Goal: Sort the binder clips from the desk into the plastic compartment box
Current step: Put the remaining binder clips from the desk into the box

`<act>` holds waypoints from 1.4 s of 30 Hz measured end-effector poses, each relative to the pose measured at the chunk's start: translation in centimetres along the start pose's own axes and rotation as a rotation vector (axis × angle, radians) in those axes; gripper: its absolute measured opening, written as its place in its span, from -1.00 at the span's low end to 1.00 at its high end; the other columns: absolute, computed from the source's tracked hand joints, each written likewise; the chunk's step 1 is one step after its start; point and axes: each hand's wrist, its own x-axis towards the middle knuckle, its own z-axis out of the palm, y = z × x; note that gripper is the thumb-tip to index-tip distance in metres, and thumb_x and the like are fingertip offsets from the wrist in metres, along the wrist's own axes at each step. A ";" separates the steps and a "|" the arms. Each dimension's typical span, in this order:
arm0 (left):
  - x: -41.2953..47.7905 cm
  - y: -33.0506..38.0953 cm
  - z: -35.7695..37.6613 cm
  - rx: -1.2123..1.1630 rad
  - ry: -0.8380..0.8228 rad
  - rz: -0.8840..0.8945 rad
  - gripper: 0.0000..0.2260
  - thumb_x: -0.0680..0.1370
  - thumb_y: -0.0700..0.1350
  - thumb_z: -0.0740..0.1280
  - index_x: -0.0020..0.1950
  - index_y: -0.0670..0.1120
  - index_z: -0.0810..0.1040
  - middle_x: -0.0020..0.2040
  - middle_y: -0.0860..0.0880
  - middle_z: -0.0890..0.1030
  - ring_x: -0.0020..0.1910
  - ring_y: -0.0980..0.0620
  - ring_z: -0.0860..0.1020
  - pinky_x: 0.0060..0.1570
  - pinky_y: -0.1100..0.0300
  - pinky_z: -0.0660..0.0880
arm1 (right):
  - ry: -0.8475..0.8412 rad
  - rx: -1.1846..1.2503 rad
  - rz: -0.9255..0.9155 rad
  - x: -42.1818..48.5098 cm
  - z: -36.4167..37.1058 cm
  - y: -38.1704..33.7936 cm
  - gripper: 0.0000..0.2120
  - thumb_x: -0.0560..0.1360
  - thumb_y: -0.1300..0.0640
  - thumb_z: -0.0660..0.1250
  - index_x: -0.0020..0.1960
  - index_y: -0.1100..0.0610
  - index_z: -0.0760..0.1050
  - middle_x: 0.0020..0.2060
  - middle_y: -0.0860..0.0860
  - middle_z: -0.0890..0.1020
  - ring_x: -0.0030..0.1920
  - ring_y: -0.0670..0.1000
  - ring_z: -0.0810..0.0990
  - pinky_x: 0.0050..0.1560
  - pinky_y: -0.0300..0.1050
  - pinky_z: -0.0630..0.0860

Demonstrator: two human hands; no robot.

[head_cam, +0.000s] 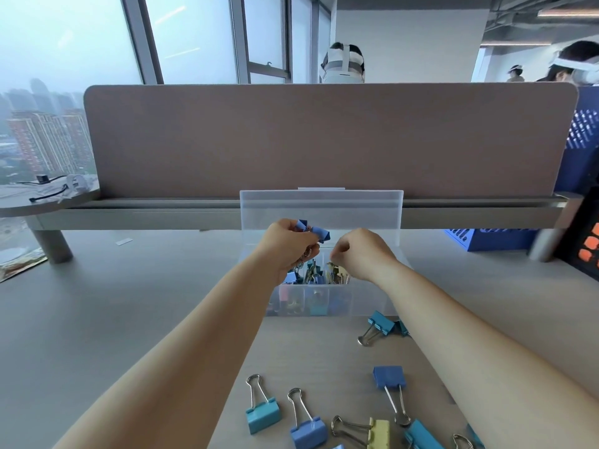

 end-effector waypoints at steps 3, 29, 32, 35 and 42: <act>0.1 -0.1 -0.1 -0.008 0.000 -0.006 -0.92 0.51 -0.26 0.39 -0.06 -0.20 0.50 0.08 -0.22 0.62 -0.29 0.04 0.57 0.06 0.10 0.56 | -0.017 0.030 0.002 0.1 -0.5 0.2 -0.81 0.50 0.21 0.26 -0.12 0.21 0.65 -0.12 0.12 0.67 -0.10 0.11 0.61 -0.16 -0.09 0.52; -0.2 -0.1 -0.1 -0.015 0.016 0.002 -0.85 0.53 -0.26 0.35 -0.20 -0.12 0.44 -0.20 -0.12 0.55 -0.28 0.03 0.55 0.15 0.04 0.52 | -0.167 0.118 -0.179 -0.9 -3.4 0.8 -0.84 0.41 0.08 0.50 -0.09 0.03 0.54 -0.09 -0.07 0.61 -0.11 -0.04 0.57 -0.11 -0.18 0.52; -0.2 -0.2 -0.2 -0.018 0.015 0.008 -0.87 0.54 -0.28 0.34 -0.19 -0.13 0.45 -0.18 -0.12 0.55 -0.30 0.04 0.55 0.06 0.12 0.55 | -0.134 0.074 -0.213 -1.2 -3.0 1.0 -0.84 0.42 0.11 0.49 -0.06 0.05 0.55 -0.07 -0.08 0.60 -0.16 -0.10 0.53 -0.20 -0.25 0.43; -0.3 -0.6 -0.1 -0.020 0.014 0.018 -0.86 0.54 -0.29 0.32 -0.19 -0.15 0.44 -0.14 -0.15 0.56 -0.32 0.04 0.54 -0.02 0.18 0.57 | -0.192 -0.019 -0.248 -1.4 -2.5 0.9 -0.86 0.43 0.17 0.48 -0.06 0.04 0.57 -0.11 -0.12 0.59 -0.16 -0.12 0.53 -0.23 -0.28 0.41; 0.0 -0.7 0.1 -0.044 0.007 0.025 -0.87 0.54 -0.30 0.33 -0.16 -0.16 0.43 -0.09 -0.17 0.55 -0.34 0.06 0.54 -0.20 0.29 0.58 | -0.303 -0.128 -0.224 -1.1 -2.4 0.5 -0.89 0.50 0.17 0.39 -0.01 0.11 0.67 -0.14 -0.06 0.65 -0.11 -0.04 0.59 -0.05 -0.16 0.52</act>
